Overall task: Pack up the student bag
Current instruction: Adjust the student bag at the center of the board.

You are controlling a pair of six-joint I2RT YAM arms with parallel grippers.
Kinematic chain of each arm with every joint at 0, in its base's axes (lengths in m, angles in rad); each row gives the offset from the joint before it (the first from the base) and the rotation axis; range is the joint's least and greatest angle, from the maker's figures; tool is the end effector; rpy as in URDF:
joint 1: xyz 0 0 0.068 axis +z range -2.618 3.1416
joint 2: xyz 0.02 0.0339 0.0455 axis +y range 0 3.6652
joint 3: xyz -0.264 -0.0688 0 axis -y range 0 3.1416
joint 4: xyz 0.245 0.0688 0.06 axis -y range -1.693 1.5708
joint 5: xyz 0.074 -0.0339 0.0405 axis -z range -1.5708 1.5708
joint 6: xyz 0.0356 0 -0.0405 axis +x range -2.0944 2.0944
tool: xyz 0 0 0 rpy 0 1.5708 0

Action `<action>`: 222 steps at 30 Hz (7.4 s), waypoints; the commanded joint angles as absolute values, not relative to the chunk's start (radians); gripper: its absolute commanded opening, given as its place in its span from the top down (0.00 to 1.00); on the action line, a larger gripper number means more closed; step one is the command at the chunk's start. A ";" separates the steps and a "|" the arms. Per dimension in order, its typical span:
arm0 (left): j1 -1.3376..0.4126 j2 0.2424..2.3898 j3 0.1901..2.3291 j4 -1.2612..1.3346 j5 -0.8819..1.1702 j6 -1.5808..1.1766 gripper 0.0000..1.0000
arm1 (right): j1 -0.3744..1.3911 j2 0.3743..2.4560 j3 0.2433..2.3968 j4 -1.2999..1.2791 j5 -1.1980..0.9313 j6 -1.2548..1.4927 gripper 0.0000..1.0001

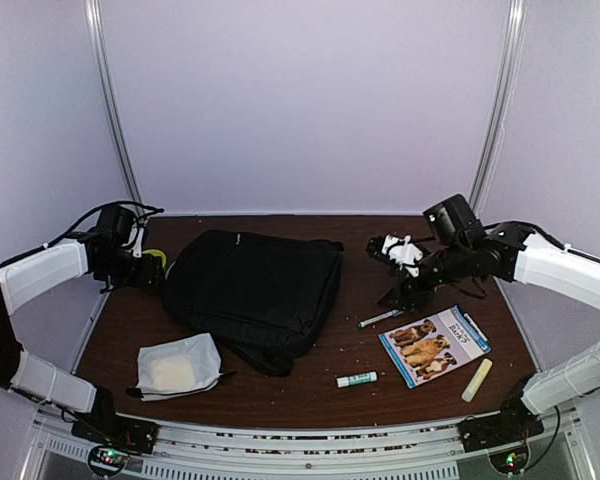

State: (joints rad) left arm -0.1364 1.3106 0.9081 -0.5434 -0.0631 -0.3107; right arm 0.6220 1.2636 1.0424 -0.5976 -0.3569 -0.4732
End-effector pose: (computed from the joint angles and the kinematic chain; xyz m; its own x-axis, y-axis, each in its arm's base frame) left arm 0.2629 -0.0338 0.2390 -0.7953 -0.1988 -0.5726 -0.1512 0.9799 -0.1302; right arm 0.2087 0.1649 0.2915 -0.1911 -0.6624 -0.7243 -0.9291 0.3601 -0.0842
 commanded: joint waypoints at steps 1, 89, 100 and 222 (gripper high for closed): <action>-0.125 1.359 0.930 -0.532 0.040 -0.398 0.22 | 0.785 1.313 1.077 -0.671 -0.307 -0.580 0.25; -0.264 2.084 1.966 -0.740 0.018 -0.288 0.09 | 0.588 1.608 1.465 -0.682 -0.214 -0.383 0.03; -0.231 2.354 2.172 -0.765 0.074 -0.298 0.07 | 0.574 1.631 1.376 -0.690 -0.380 -0.349 0.20; -0.581 1.487 1.141 -0.800 0.092 -0.491 0.13 | 0.480 1.960 1.935 -0.967 -0.386 -0.131 0.00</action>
State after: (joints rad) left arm -0.5739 1.5639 1.1030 -0.6888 0.1715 -0.5396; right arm 0.4988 2.1086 1.9942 -0.9249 -0.4103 -0.0486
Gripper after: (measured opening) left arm 0.865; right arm 0.999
